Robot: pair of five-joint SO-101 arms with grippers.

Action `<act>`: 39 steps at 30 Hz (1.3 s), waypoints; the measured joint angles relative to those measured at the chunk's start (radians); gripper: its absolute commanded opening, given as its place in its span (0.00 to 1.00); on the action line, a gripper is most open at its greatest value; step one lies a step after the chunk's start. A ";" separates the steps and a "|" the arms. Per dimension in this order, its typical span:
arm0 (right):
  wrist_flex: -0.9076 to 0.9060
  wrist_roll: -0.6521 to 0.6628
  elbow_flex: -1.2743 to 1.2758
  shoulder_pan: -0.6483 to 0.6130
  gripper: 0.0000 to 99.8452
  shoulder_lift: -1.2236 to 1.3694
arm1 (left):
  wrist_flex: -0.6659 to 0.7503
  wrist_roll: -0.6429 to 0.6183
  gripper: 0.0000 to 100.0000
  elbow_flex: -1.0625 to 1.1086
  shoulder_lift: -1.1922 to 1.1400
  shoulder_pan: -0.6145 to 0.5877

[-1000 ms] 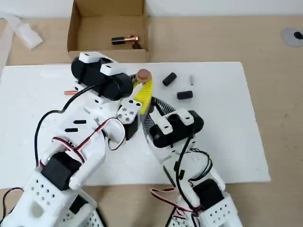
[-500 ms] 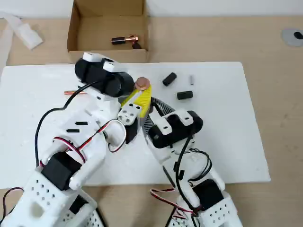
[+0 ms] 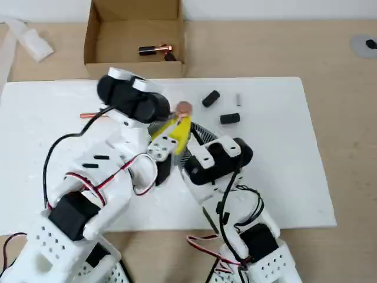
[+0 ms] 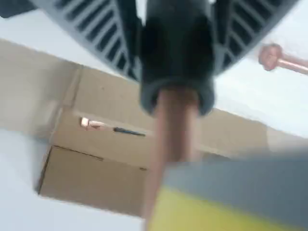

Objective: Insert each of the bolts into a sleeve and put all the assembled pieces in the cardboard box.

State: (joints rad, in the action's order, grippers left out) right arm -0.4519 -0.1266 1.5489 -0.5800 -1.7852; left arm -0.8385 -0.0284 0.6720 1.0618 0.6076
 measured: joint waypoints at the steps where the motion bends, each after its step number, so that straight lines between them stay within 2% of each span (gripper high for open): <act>1: 0.000 0.000 0.000 0.000 0.01 0.000 | -0.003 -0.018 0.10 0.000 0.000 -0.002; 11: 0.000 0.002 -0.002 -0.003 0.01 0.000 | -0.061 -0.064 0.10 -0.069 0.000 -0.028; 17: 0.000 0.003 0.002 -0.002 0.01 0.000 | -0.199 -0.068 0.13 -0.212 -0.055 -0.052; 20: 0.000 0.003 0.000 -0.002 0.01 0.000 | -0.262 -0.107 0.11 -0.288 -0.104 -0.063; 24: 0.000 0.003 -0.003 -0.002 0.01 0.003 | -0.316 -0.083 0.00 -0.371 -0.172 -0.160; 26: 0.000 0.003 -0.038 -0.002 0.01 0.032 | -0.348 -0.037 0.00 -0.400 -0.207 -0.236; 32: 0.000 0.003 -0.287 -0.002 0.01 0.293 | -0.454 0.028 0.00 -0.428 -0.282 -0.439; 35: 0.000 0.035 -0.462 -0.002 0.01 0.516 | -0.460 0.046 0.00 -0.425 -0.287 -0.525; 39: 0.000 0.055 -0.752 0.020 0.01 0.870 | -0.466 0.110 0.00 -0.362 -0.287 -0.578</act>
State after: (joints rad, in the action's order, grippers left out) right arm -0.4519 -0.0713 0.7971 -0.5600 -0.9152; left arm -1.3050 0.0821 0.3099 0.7748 0.0292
